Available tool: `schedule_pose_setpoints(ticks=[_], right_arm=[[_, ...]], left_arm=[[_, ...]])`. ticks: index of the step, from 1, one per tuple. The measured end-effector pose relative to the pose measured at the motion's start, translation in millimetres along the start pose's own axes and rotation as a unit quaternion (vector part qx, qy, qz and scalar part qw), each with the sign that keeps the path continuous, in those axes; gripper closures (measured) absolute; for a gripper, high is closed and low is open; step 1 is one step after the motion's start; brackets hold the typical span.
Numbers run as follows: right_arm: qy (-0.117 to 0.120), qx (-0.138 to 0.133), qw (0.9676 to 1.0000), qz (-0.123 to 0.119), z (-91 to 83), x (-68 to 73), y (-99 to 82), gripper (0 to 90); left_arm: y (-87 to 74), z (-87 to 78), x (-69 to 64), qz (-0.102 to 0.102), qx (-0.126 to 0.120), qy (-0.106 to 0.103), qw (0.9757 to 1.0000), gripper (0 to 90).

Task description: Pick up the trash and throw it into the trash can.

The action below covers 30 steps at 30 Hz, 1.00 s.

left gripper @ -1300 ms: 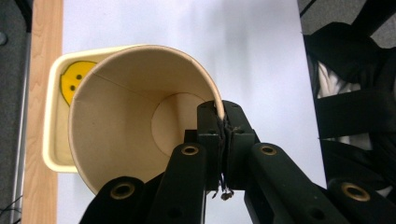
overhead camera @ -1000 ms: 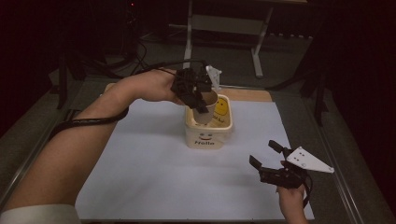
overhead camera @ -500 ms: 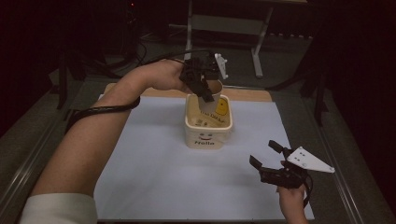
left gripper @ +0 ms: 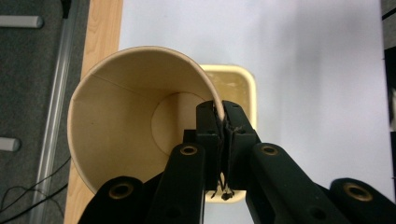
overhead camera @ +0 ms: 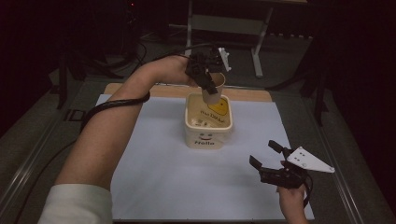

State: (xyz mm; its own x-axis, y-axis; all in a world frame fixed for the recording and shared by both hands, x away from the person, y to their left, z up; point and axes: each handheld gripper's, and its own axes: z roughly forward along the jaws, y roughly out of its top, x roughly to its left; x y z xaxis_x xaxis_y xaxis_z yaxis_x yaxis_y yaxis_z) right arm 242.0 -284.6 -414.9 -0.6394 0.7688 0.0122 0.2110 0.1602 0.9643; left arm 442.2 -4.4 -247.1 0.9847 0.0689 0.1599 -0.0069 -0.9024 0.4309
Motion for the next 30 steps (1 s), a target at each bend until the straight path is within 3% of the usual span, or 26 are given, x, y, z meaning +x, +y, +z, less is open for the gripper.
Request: schedule_pose_setpoints(ticks=[2, 5, 6, 7, 11, 22, 26, 27, 28, 30], right_arm=[[0.0, 0.0, 1.0, 0.0, -0.2, -0.4, -0.1, 11.5], [0.0, 0.001, 1.0, 0.002, 0.1, -1.4, -0.5, 11.5], [0.0, 0.001, 1.0, 0.002, 0.1, -1.3, -0.5, 11.5], [0.0, 0.001, 1.0, 0.001, 0.1, -1.2, -0.3, 11.5], [0.0, 0.001, 1.0, 0.002, -0.5, -1.4, -0.3, 11.5], [0.001, 0.001, 1.0, 0.001, 0.9, -0.1, 0.5, 11.5], [0.002, 0.001, 1.0, -0.001, 2.0, 0.0, 0.7, 11.5], [0.002, 0.001, 1.0, -0.001, 2.4, 0.1, 0.8, 11.5], [0.004, 0.003, 1.0, 0.0, 3.4, 0.5, 1.0, 11.5], [0.005, 0.004, 1.0, -0.001, 4.1, 1.1, 1.1, 11.5]], left_arm=[[0.3, 1.5, 1.3, -0.004, -0.001, -0.004, 1.0, 88.0], [0.8, 3.8, 4.5, -0.011, 0.003, 0.006, 0.9999, 85.3], [0.9, 3.2, 5.8, -0.016, 0.0, 0.013, 0.9998, 77.4], [1.1, 1.9, 7.0, -0.027, -0.002, 0.009, 0.9996, 70.8], [-0.2, -4.4, 5.8, -0.038, -0.003, 0.002, 0.9993, 50.7], [-19.0, -17.7, -4.3, -0.08, -0.022, -0.001, 0.9965, 22.9], [-26.0, -18.0, -9.6, -0.08, -0.018, -0.004, 0.9966, 10.1], [-31.8, -19.3, -16.5, -0.064, -0.012, 0.004, 0.9979, 10.1], [-33.9, -20.3, -18.6, -0.07, -0.011, 0.012, 0.9974, 2.9], [-38.6, -22.6, -21.4, -0.073, -0.01, 0.021, 0.9971, 2.9]])
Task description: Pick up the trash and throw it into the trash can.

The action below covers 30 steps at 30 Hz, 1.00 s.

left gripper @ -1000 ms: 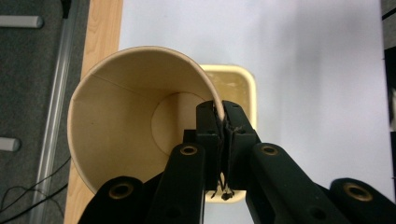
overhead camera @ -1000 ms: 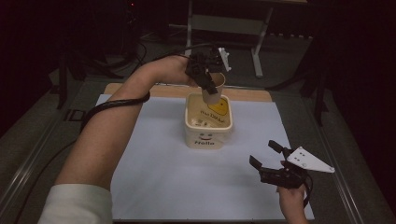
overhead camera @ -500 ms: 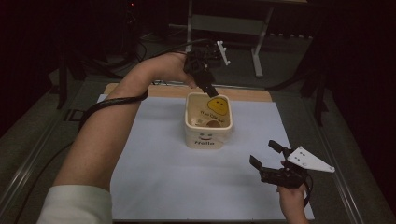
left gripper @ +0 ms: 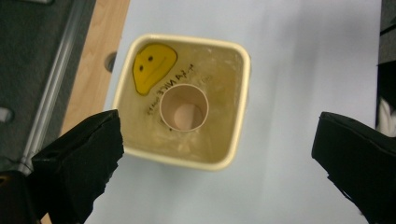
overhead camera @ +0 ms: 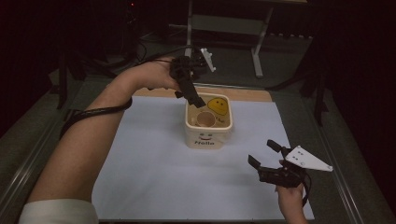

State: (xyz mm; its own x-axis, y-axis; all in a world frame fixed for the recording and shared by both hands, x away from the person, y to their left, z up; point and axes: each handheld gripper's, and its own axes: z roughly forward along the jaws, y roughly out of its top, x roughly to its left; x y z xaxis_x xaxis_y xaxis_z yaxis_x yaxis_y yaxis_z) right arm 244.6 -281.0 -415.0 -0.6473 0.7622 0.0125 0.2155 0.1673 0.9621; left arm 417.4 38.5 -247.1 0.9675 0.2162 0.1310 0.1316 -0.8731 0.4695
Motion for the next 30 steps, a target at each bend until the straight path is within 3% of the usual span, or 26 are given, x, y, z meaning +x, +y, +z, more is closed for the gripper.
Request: schedule_pose_setpoints(ticks=[8, 9, 10, 23, 25, 30], right_arm=[[0.0, -0.002, 1.0, 0.001, 0.5, 0.9, 0.3, 11.5], [0.0, -0.001, 1.0, -0.001, 0.5, 1.6, 0.5, 11.5], [0.0, -0.002, 1.0, -0.001, 0.8, 1.8, 0.5, 11.5], [0.004, -0.001, 1.0, -0.001, 2.4, 3.3, 0.8, 11.5], [0.004, -0.001, 1.0, -0.003, 2.4, 3.3, 0.8, 11.5], [0.005, -0.001, 1.0, -0.001, 2.6, 3.7, 1.0, 11.5]], left_arm=[[-17.0, -10.7, -6.9, -0.009, -0.023, -0.009, 0.9997, 2.1], [-27.1, -14.5, -11.7, -0.012, -0.029, -0.012, 0.9994, 2.1], [-30.4, -15.3, -13.9, -0.013, -0.03, -0.006, 0.9995, 2.1], [-77.0, -28.6, -40.5, -0.037, -0.051, -0.024, 0.9977, 2.2], [-80.6, -29.9, -42.8, -0.038, -0.053, -0.017, 0.9977, 2.2], [-99.0, -31.4, -56.6, -0.04, -0.052, -0.029, 0.9975, 2.1]])
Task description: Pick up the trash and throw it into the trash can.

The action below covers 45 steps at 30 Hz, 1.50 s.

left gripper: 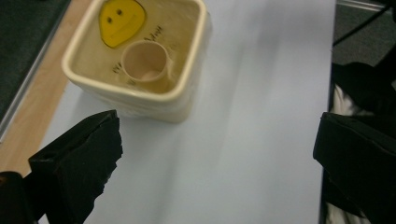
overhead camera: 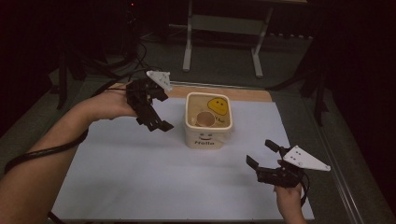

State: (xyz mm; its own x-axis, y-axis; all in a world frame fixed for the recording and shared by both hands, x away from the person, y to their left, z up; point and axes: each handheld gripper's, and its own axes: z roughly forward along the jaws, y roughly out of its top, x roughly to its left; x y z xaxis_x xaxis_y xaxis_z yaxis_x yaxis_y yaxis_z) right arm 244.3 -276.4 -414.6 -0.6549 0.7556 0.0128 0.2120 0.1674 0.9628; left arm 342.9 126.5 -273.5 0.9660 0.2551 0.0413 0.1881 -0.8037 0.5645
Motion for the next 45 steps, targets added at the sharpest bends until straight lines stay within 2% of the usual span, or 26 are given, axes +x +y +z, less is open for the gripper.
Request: schedule_pose_setpoints(ticks=[2, 4, 5, 7, 12, 15, 18, 21, 28, 33, 34, 45], right_arm=[[-0.001, 0.001, 1.0, -0.001, 0.0, 0.1, 0.0, 11.5], [-0.001, 0.0, 1.0, -0.001, 0.2, 0.2, 0.2, 11.5], [-0.001, 0.001, 1.0, -0.002, 0.3, 0.4, 0.3, 11.5], [0.0, 0.0, 1.0, -0.001, 0.3, 0.8, 0.4, 11.5], [-0.002, 0.0, 1.0, -0.003, -0.3, 0.2, 0.6, 11.5], [-0.001, 0.001, 1.0, -0.003, -0.1, 0.7, 0.6, 11.5], [0.0, 0.0, 1.0, -0.002, 0.3, 1.6, 0.8, 11.5], [0.0, 0.0, 1.0, -0.003, 0.1, 1.7, 1.2, 11.5], [0.001, 0.002, 1.0, -0.002, 1.1, 1.9, 0.6, 11.5], [0.001, 0.001, 1.0, -0.002, 1.0, 1.8, 0.4, 11.5], [0.001, 0.002, 1.0, -0.003, 1.3, 1.4, -0.1, 11.5], [0.001, 0.005, 1.0, -0.006, 2.1, 2.8, -0.7, 11.5]], left_arm=[[-2.6, 0.1, -1.9, -0.001, 0.001, -0.002, 1.0, 2.1], [-13.5, -0.4, -7.9, -0.004, -0.004, -0.003, 1.0, 2.1], [-17.0, -0.7, -9.7, -0.002, -0.005, 0.004, 1.0, 2.1], [-23.8, -1.7, -13.0, -0.006, -0.007, -0.002, 1.0, 2.1], [-40.6, -4.1, -27.3, -0.002, -0.015, 0.005, 0.9999, 2.1], [-51.5, -5.1, -35.8, -0.007, -0.026, 0.006, 0.9996, 2.1], [-60.2, -3.7, -43.4, -0.009, -0.026, 0.009, 0.9996, 2.1], [-69.4, -2.0, -50.3, -0.012, -0.035, 0.004, 0.9993, 2.1], [-89.4, 6.4, -61.5, -0.024, -0.061, 0.007, 0.9978, 2.2], [-100.9, 13.4, -67.6, -0.028, -0.07, 0.004, 0.9971, 2.2], [-110.3, 18.7, -72.3, -0.03, -0.08, 0.004, 0.9963, 2.2], [-130.2, 35.0, -86.2, -0.034, -0.088, 0.002, 0.9956, 2.1]])
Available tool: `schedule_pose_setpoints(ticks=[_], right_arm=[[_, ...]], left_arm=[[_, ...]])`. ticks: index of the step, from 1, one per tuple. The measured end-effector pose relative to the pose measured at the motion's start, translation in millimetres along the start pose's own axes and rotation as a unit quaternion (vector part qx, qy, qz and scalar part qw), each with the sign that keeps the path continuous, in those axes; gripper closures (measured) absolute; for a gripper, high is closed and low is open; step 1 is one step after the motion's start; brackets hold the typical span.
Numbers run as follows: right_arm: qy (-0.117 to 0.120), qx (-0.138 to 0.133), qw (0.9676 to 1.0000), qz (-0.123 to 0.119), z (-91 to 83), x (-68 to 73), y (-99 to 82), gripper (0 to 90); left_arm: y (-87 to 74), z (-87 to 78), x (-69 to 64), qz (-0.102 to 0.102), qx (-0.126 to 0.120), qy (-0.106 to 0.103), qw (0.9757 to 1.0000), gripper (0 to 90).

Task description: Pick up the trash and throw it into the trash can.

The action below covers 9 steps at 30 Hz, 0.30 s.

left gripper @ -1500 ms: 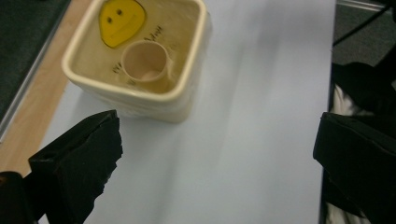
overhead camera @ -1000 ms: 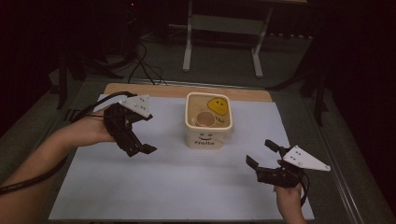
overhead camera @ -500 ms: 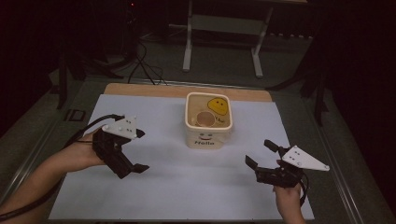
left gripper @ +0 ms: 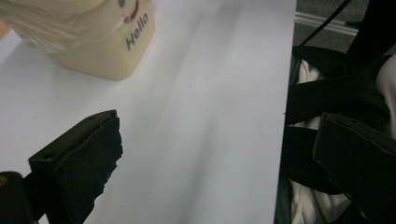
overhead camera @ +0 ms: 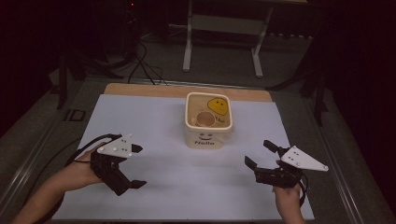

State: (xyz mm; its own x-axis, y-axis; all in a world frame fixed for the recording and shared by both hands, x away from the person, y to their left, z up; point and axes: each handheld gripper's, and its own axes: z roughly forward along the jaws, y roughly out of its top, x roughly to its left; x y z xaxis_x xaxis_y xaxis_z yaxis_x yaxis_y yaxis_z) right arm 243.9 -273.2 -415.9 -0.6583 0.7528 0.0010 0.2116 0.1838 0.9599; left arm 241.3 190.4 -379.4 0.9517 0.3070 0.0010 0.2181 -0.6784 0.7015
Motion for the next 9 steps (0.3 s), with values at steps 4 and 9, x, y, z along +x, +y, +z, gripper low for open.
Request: schedule_pose_setpoints(ticks=[4, 9], right_arm=[[0.0, 0.0, 1.0, -0.002, -0.5, -0.3, -0.2, 11.5], [-0.001, 0.0, 1.0, -0.002, -0.3, -0.2, -0.4, 11.5]], left_arm=[[-12.3, 3.9, -1.9, -0.009, -0.007, -0.001, 0.9999, 2.1], [-18.9, 9.6, -4.7, -0.009, -0.009, -0.003, 0.9999, 2.2]])
